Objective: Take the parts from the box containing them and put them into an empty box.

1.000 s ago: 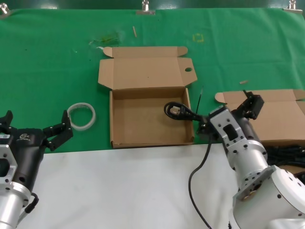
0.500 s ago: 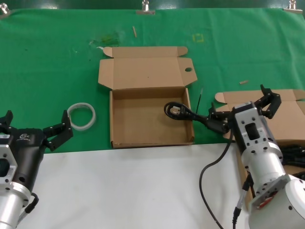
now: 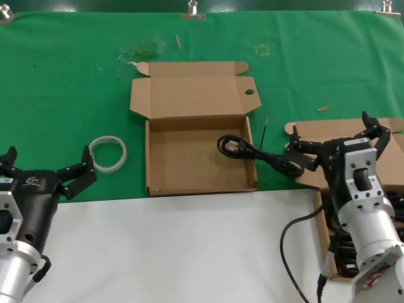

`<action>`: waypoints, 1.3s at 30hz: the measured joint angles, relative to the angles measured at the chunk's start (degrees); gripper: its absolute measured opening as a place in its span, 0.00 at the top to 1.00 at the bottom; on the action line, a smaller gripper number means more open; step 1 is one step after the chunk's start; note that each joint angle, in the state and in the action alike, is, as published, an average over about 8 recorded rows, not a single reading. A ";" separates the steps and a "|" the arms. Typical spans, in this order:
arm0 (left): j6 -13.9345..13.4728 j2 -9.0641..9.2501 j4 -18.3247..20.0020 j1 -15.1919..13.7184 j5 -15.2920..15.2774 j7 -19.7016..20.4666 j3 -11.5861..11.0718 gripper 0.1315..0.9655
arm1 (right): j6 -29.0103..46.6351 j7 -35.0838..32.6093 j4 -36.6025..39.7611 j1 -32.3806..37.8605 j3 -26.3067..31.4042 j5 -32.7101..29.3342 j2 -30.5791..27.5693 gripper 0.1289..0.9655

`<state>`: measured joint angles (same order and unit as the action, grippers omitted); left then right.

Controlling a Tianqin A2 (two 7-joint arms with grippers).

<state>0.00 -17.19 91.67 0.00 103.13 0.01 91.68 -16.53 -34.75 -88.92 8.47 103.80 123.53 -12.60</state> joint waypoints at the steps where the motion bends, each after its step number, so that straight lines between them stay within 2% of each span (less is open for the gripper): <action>1: 0.00 0.00 0.00 0.00 0.00 0.00 0.00 0.00 | 0.60 1.26 -0.10 -0.31 -0.44 -0.74 0.00 0.00; 24: 0.00 0.00 0.00 0.00 0.00 -0.02 0.00 0.00 | 13.86 29.16 -2.31 -7.11 -10.18 -17.10 0.01 0.00; 29: 0.00 0.00 0.00 0.00 0.01 -0.02 0.00 0.00 | 14.96 31.47 -2.50 -7.67 -10.98 -18.46 0.07 0.00; 39: 0.00 0.00 0.00 0.00 0.01 -0.02 0.00 0.00 | 15.04 31.63 -2.51 -7.71 -11.04 -18.56 0.18 0.00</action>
<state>0.00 -17.19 91.67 0.00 103.13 0.00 91.67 -1.49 -3.12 -91.43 0.76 92.76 104.97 -12.42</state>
